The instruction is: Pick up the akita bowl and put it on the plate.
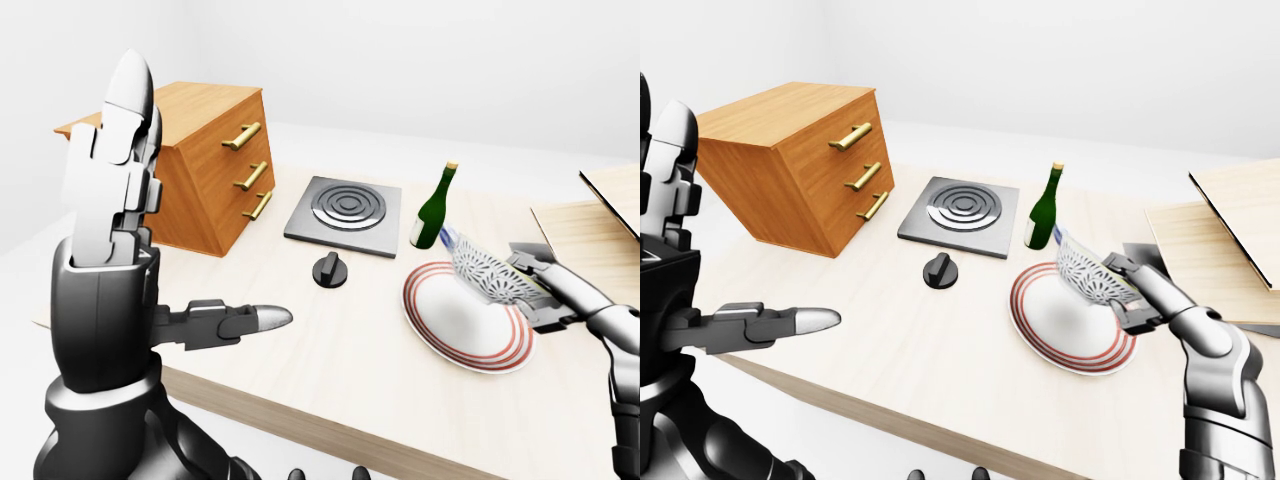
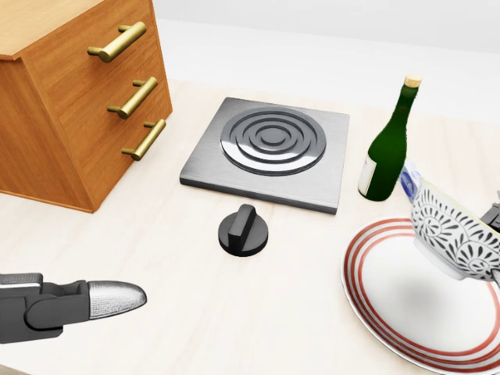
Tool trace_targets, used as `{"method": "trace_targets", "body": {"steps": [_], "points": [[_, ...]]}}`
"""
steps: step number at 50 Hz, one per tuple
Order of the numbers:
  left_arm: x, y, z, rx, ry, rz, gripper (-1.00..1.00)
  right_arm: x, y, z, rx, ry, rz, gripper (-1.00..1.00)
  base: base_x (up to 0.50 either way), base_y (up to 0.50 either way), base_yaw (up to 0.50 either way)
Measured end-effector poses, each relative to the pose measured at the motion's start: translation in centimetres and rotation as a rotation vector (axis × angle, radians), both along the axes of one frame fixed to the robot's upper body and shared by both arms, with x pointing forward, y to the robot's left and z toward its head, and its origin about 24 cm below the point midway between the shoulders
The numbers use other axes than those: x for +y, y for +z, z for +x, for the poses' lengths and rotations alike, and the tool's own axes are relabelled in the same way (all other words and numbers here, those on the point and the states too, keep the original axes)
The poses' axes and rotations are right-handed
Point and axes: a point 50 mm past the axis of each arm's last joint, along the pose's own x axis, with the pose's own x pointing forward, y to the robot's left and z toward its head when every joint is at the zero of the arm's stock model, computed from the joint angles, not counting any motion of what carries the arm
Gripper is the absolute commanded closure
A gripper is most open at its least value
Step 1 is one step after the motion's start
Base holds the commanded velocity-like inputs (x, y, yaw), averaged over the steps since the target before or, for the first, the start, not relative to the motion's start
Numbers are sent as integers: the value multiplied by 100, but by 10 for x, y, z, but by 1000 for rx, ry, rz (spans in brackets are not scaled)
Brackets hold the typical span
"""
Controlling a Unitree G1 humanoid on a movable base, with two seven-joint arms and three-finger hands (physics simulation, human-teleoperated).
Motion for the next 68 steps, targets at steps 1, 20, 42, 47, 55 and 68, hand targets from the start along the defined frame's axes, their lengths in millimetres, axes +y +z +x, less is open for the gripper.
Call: {"method": "trace_targets", "body": {"steps": [1, 20, 42, 47, 55, 68], "points": [[0, 0, 0, 1, 0, 0, -92, -2, -1, 0, 12, -11, -14, 100, 0, 0, 0], [0, -1, 0, 3, -3, -2, -92, -10, -3, -2, 121, -39, -196, -100, 0, 0, 0], [1, 0, 0, -7, -3, -11, -92, 50, 79, 35, -284, 232, -71, -100, 0, 0, 0], [1, 0, 0, -9, -3, -13, -92, 65, 107, 39, -394, 302, -59, -100, 0, 0, 0], [1, 1, 0, -11, 0, -13, -92, 83, 120, 36, -474, 377, -39, -100, 0, 0, 0], [2, 1, 0, -12, 0, -16, -92, 120, 102, 22, -496, 484, 7, -100, 0, 0, 0]]}}
